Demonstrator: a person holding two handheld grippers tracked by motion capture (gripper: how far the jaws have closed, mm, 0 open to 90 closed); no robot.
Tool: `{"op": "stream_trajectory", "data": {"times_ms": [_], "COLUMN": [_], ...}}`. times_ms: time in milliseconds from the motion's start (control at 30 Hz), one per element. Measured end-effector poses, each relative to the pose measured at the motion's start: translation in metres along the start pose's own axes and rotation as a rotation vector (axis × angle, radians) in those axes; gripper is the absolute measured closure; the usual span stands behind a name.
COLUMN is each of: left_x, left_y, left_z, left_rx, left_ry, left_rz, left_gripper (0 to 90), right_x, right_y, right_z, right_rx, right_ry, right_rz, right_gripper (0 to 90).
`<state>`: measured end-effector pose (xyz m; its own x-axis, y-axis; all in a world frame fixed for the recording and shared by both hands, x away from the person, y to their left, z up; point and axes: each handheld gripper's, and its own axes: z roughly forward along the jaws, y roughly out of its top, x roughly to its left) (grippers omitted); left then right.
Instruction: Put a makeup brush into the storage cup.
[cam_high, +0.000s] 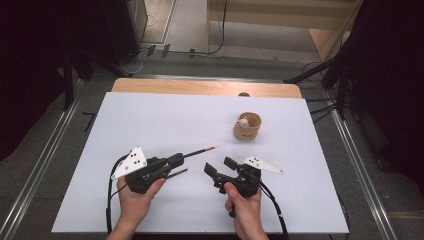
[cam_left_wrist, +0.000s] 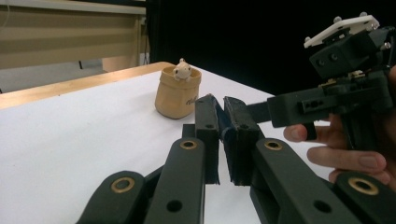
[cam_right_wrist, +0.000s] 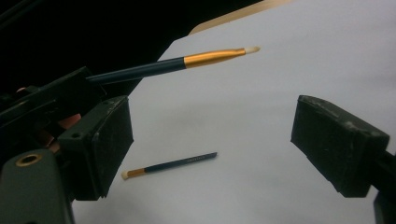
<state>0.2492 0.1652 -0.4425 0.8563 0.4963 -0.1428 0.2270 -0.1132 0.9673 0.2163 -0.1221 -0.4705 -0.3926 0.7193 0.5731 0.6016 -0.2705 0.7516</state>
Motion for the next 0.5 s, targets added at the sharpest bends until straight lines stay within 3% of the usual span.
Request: {"op": "stream_trajectory", "data": {"times_ms": [267, 500], "left_x": [-0.0026, -0.0077], "left_y": [-0.003, -0.0057], "left_z": [0.0029, 0.0071], "left_rx": [-0.026, -0.042], "left_ry": [0.009, 0.006], "left_rz": [-0.011, -0.012], "left_gripper": [86.0, 86.0], "right_x": [0.0041, 0.0099], "right_y": [-0.0055, -0.0065], "right_z": [0.0054, 0.0054], "right_rx": [-0.003, -0.048], "right_ry": [0.011, 0.05], "right_rz": [0.047, 0.078], "right_gripper": [13.8, 17.1]}}
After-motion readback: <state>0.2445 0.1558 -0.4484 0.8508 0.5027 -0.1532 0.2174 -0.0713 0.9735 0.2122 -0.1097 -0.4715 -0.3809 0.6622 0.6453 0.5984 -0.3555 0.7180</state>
